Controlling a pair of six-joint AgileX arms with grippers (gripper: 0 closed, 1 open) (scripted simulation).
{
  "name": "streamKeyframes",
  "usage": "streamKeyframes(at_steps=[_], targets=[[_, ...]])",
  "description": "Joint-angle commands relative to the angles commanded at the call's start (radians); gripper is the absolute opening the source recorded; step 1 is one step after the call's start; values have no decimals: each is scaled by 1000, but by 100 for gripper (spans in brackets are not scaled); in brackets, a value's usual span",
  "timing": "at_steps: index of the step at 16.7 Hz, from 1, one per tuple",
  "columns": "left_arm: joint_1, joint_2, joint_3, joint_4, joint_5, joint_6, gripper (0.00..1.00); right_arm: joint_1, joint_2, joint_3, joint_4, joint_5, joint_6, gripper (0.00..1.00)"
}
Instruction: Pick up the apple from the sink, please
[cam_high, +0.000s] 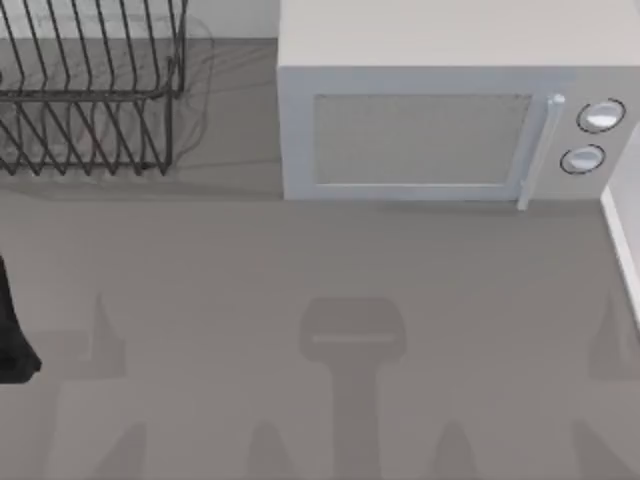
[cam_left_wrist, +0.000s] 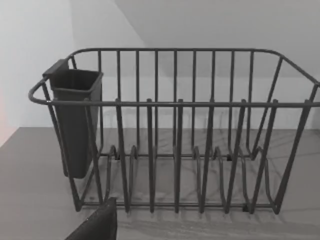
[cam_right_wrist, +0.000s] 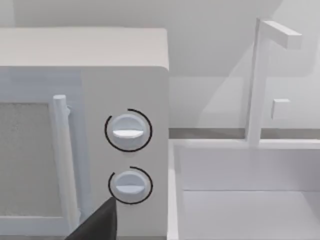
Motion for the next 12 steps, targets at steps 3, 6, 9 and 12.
streamKeyframes(at_steps=[3, 6, 9, 12], targets=[[0, 0, 0, 0, 0, 0, 100, 0, 0, 0, 0, 0, 0, 100], [0, 0, 0, 0, 0, 0, 100, 0, 0, 0, 0, 0, 0, 100], [0, 0, 0, 0, 0, 0, 100, 0, 0, 0, 0, 0, 0, 100], [0, 0, 0, 0, 0, 0, 100, -2, 10, 9, -7, 0, -2, 100]])
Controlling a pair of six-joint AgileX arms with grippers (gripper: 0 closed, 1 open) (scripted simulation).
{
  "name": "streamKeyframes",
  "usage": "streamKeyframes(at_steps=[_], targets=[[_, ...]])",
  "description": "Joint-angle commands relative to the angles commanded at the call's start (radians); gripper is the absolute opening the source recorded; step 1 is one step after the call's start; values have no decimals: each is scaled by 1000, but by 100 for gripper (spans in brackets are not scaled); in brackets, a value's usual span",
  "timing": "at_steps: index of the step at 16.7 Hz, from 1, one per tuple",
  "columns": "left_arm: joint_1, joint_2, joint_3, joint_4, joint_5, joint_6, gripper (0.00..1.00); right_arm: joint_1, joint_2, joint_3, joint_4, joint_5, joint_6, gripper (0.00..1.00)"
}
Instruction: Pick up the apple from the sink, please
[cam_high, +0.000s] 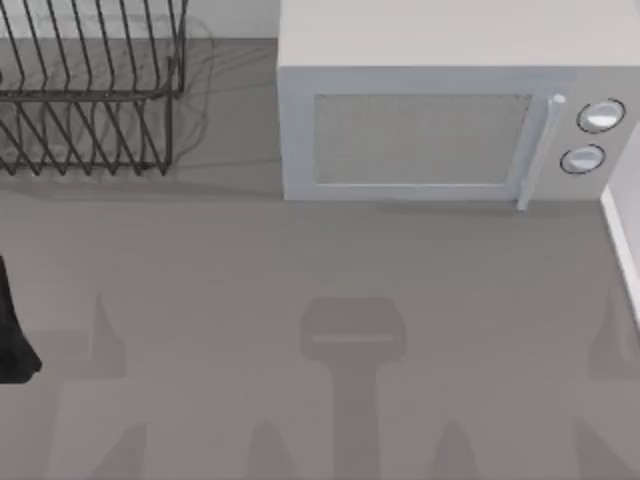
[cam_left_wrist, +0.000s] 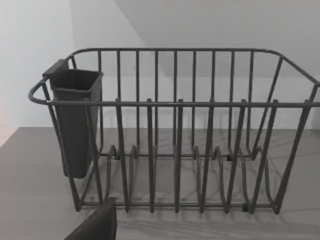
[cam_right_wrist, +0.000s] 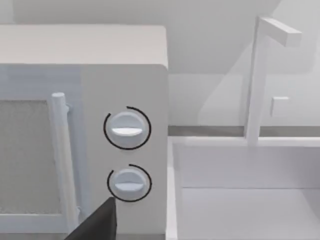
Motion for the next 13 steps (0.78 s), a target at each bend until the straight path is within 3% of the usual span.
streamKeyframes(at_steps=[6, 13], targets=[[0, 0, 0, 0, 0, 0, 100, -54, 284, 226, -166, 0, -51, 100], [0, 0, 0, 0, 0, 0, 100, -164, 963, 686, -504, 1, -156, 100]])
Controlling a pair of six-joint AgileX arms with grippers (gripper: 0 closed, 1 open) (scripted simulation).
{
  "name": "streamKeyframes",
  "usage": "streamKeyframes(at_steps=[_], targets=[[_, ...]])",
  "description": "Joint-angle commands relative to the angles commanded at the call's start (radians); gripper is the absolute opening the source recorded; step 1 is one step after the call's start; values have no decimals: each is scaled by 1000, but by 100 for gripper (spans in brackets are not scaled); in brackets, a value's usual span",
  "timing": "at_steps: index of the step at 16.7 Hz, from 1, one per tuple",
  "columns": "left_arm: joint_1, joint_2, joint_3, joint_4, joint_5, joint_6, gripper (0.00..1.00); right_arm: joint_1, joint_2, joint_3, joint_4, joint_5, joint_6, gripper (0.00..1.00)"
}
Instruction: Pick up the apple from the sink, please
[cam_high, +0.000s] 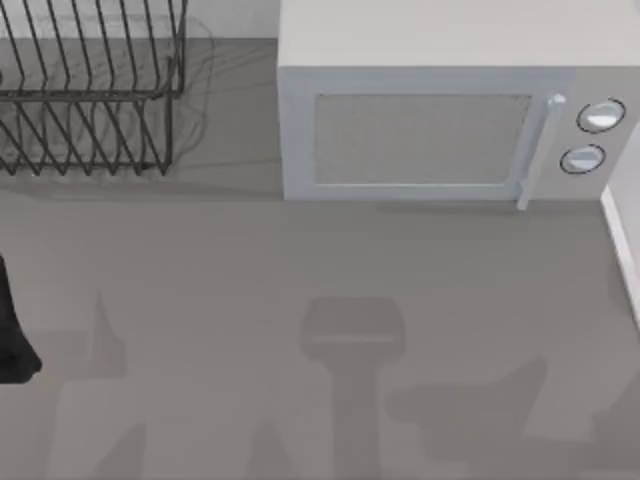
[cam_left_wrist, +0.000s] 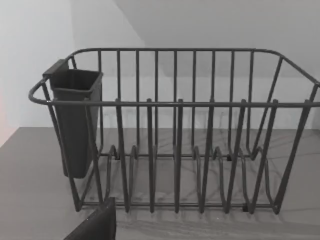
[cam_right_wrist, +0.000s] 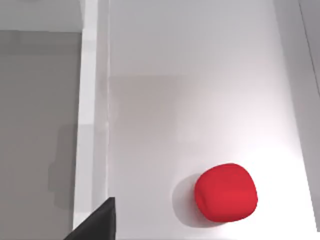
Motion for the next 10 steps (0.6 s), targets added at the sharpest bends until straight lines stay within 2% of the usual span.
streamKeyframes(at_steps=[6, 10], targets=[[0, 0, 0, 0, 0, 0, 100, -92, 593, 383, -281, 0, -87, 100], [0, 0, 0, 0, 0, 0, 100, -133, 854, 555, -407, 0, -126, 100]])
